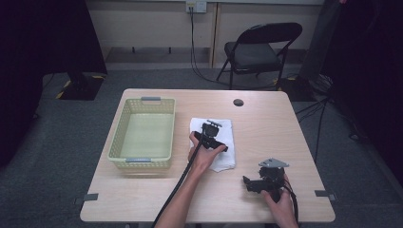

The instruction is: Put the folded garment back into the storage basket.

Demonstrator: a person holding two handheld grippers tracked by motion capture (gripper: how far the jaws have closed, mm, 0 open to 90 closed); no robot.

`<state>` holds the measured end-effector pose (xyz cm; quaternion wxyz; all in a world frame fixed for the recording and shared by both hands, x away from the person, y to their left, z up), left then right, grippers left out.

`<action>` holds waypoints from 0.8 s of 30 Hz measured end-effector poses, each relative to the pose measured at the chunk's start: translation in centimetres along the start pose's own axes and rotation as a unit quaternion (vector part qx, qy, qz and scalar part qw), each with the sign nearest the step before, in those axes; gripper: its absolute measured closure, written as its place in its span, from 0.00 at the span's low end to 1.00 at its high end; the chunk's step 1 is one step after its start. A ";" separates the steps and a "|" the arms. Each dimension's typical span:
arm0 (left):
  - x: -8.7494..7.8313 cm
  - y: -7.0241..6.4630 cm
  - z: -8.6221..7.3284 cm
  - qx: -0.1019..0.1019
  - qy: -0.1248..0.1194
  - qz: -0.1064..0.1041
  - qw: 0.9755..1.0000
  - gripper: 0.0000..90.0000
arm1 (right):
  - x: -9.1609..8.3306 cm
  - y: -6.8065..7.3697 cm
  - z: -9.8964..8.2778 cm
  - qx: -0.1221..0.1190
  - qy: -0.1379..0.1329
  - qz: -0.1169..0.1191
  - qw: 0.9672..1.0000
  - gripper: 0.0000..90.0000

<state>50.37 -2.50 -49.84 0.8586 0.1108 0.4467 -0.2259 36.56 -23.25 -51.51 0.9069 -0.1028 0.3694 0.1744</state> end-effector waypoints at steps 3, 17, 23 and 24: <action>0.1 0.2 -0.1 -0.002 -0.004 -0.005 1.000 0.01 | 0.0 0.0 0.0 0.000 0.000 0.000 1.000 0.00; 0.0 0.2 -0.5 -0.009 -0.016 -0.004 1.000 0.01 | 0.0 0.0 0.0 0.000 0.000 0.001 1.000 0.00; -0.2 0.1 -0.3 -0.011 -0.004 -0.001 1.000 0.06 | 0.0 0.0 0.0 -0.001 0.000 0.001 1.000 0.00; -0.2 0.2 -0.3 -0.011 -0.005 -0.002 1.000 0.08 | 0.0 0.0 0.0 -0.001 0.000 0.001 1.000 0.00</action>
Point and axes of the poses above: each handheld gripper's, and its own axes: x roughly forward along the jaws, z roughly out of its top, y roughly to its left, the point moved 2 cm from there along x, roughly forward along the jaws, and after that the axes turned 4 degrees about -z, right-handed, at the moved point
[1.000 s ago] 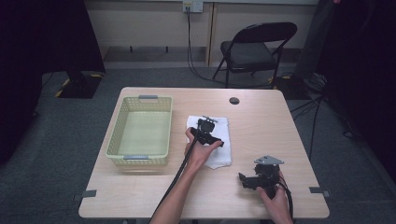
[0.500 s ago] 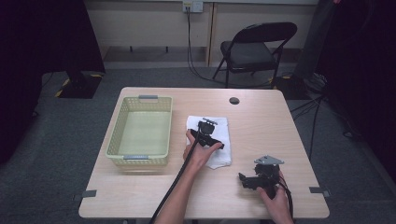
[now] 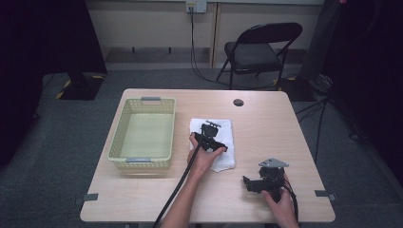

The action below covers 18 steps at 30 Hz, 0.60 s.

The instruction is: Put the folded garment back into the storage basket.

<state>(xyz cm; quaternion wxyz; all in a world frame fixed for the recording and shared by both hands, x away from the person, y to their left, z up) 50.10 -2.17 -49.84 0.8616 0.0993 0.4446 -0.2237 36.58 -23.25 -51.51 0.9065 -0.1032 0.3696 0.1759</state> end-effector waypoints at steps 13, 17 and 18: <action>-0.7 0.7 -0.1 0.000 -0.015 0.007 1.000 0.38 | 0.0 0.0 0.0 0.000 0.000 0.000 1.000 0.00; -0.8 0.8 0.0 -0.003 -0.015 0.013 1.000 0.47 | 0.0 0.0 0.0 0.000 0.000 0.001 1.000 0.00; -0.7 0.8 0.0 -0.004 -0.016 0.016 1.000 0.47 | 0.0 0.0 0.0 0.000 0.000 0.000 1.000 0.00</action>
Point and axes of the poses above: each handheld gripper's, and its own axes: x roughly forward along the jaws, z roughly out of its top, y roughly to its left, the point moved 2 cm from there along x, roughly forward along the jaws, and after that the axes turned 4 degrees about -z, right-handed, at the moved point
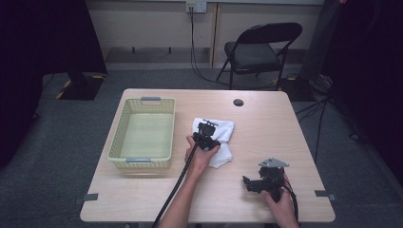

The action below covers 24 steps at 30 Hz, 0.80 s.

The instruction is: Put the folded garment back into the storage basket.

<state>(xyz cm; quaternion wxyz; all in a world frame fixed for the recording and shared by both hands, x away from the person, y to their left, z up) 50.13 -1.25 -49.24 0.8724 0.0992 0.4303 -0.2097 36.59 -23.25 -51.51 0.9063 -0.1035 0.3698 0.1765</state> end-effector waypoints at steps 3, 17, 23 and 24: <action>0.1 0.0 0.2 0.007 0.004 -0.002 1.000 0.49 | 0.0 0.0 0.0 -0.002 0.000 0.001 1.000 0.00; -0.1 0.1 0.6 0.038 0.016 0.008 0.999 0.73 | 0.1 0.0 0.1 -0.002 0.000 0.002 1.000 0.00; -0.4 0.6 0.3 0.039 0.009 -0.006 0.999 0.76 | 0.1 0.0 0.1 -0.003 -0.001 0.003 1.000 0.00; -0.4 0.6 0.2 0.040 0.009 -0.007 0.999 0.77 | 0.1 0.0 0.1 -0.004 -0.001 0.004 1.000 0.00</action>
Point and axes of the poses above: each handheld gripper's, and its own axes: x roughly forward along the jaws, z roughly out of its top, y roughly to its left, the point moved 2 cm from there along x, roughly forward along the jaws, and after that the axes turned 4 degrees about -z, right-handed, at the moved point
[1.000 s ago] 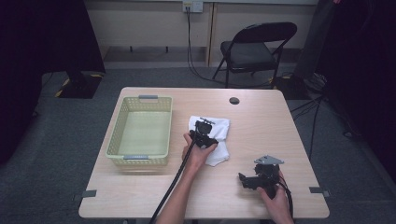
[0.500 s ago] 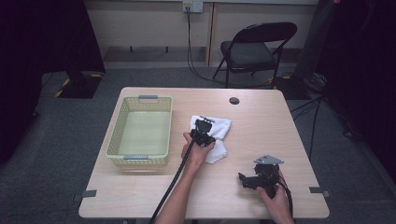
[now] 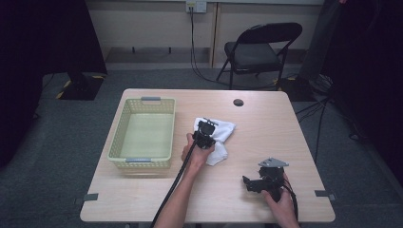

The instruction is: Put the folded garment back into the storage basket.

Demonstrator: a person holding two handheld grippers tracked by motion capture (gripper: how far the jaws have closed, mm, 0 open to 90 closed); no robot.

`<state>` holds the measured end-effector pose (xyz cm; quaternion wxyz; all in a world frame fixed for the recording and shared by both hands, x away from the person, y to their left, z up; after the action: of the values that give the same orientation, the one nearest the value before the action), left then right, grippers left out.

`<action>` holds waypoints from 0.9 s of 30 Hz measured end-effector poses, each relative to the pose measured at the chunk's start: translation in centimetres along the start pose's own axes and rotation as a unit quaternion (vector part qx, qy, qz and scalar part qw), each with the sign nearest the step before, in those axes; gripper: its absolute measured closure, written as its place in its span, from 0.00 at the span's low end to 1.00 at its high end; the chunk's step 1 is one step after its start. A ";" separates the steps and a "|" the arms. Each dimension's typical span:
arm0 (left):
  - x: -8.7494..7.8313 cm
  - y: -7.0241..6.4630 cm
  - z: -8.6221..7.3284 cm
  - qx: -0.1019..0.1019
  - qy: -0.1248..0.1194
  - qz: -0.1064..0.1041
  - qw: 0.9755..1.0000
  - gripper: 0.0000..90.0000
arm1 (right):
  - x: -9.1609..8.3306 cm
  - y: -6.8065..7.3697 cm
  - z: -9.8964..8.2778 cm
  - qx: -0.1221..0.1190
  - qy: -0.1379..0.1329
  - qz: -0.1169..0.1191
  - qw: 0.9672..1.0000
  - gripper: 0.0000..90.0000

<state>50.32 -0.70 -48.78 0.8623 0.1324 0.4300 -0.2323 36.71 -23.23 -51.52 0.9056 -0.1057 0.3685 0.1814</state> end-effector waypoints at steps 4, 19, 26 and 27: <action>-0.1 0.2 -0.2 -0.013 -0.007 -0.010 1.000 0.78 | 0.0 0.0 0.0 0.000 0.000 0.000 1.000 0.00; -1.0 0.6 -0.9 -0.032 -0.015 -0.024 0.999 0.79 | 0.0 0.0 0.0 0.000 0.000 0.000 1.000 0.00; -1.8 0.7 -0.9 -0.032 -0.017 -0.030 0.999 0.81 | 0.0 0.0 0.0 0.000 0.000 0.000 1.000 0.00; -1.9 0.8 -1.0 -0.031 -0.019 -0.030 0.999 0.82 | 0.0 0.0 0.0 0.000 0.000 0.000 1.000 0.00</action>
<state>49.07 0.90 -47.79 0.8666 0.0880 0.4244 -0.2474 36.72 -23.23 -51.52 0.9055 -0.1058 0.3686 0.1818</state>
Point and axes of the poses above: each handheld gripper's, and its own axes: x roughly forward along the jaws, z roughly out of its top, y roughly to its left, the point moved 2 cm from there along x, roughly forward along the jaws, and after that the axes turned 4 degrees about -z, right-handed, at the moved point
